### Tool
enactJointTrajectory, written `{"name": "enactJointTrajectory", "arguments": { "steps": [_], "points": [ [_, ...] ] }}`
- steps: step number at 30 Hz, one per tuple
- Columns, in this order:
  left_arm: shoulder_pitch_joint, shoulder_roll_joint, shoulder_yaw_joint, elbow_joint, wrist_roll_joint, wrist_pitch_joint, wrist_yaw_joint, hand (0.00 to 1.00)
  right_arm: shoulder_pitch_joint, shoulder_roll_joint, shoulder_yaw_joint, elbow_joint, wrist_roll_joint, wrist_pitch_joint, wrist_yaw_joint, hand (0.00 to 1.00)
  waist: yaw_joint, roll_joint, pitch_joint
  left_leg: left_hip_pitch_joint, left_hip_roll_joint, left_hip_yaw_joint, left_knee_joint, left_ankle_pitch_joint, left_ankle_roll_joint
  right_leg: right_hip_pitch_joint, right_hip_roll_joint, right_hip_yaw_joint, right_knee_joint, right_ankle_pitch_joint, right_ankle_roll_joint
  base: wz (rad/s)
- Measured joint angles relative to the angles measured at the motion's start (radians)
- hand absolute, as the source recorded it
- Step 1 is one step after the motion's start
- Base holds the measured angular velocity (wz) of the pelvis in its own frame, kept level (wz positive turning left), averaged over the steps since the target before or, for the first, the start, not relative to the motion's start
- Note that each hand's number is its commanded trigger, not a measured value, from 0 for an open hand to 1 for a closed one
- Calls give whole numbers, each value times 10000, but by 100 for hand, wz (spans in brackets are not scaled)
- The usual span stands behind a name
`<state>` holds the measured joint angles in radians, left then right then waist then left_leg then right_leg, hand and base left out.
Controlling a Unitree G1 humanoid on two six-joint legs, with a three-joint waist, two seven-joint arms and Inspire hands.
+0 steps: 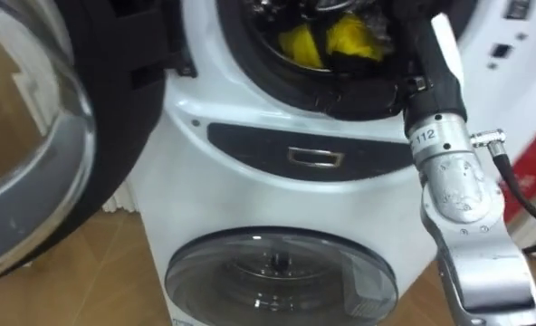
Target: Pick clothes from washing machine
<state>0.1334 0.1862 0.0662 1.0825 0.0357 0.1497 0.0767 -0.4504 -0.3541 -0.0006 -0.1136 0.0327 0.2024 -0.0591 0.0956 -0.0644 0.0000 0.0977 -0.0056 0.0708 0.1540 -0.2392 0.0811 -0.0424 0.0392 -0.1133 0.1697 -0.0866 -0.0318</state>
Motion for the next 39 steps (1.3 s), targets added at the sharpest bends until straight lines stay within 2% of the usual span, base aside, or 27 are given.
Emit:
{"name": "enactJointTrajectory", "arguments": {
  "steps": [5,13,20,26,30,32,34,36,37,39],
  "points": [
    [-50,72,115,9,111,107,-1,0,-627,-8,439,268,-472,7,78,0,344,-61,-15,-4,7,-39,84,2,-2,39,-17,-100,-17,-3,1,2],
    [-94,217,90,89,113,239,0,0,-853,-96,927,599,-794,171,57,0,417,-357,13,-6,11,-34,80,1,-3,70,-23,-218,-24,-3,1,-2],
    [48,262,122,150,221,330,-4,0,-1027,-97,984,685,-796,184,96,0,489,-382,-6,-70,-1,-178,64,-6,-12,40,-47,-307,-4,3,-9,6],
    [210,256,211,65,238,351,2,0,-1072,-394,500,684,-772,175,39,0,241,-371,-11,-175,-4,-309,158,-4,-9,32,-62,-363,-6,3,-9,7],
    [271,235,629,-333,227,352,3,0,-1072,-582,496,573,-619,175,41,0,125,-344,-22,-159,-4,-171,180,-4,-9,10,-63,-265,-13,3,-8,-4],
    [269,234,776,-487,227,317,3,0,-1072,-780,450,562,-455,174,35,0,52,-322,-37,-148,-6,-167,205,-4,-10,9,-66,-257,-13,3,-8,3],
    [406,235,886,-507,167,282,3,0,-1071,-1095,183,564,-336,174,33,0,-184,-213,-97,-148,-7,-168,222,-4,-10,44,-76,-267,-18,3,-8,5],
    [451,261,897,-538,136,300,3,0,-1072,-1348,-112,644,-149,171,-111,0,-284,-158,-119,-139,-8,-166,219,-4,-10,73,-76,-267,-21,2,-7,-5],
    [493,299,898,-538,91,309,3,0,-1071,-1522,-215,803,-3,149,-123,0,-367,-139,-110,-102,-3,-160,214,-3,-10,105,-72,-267,-22,2,-6,-5],
    [515,317,888,-541,-47,309,3,0,-1071,-1587,-174,943,151,-47,-2,0,-371,-119,-93,7,23,-157,134,-3,-10,202,-46,-279,-53,0,-4,7]
  ]
}}
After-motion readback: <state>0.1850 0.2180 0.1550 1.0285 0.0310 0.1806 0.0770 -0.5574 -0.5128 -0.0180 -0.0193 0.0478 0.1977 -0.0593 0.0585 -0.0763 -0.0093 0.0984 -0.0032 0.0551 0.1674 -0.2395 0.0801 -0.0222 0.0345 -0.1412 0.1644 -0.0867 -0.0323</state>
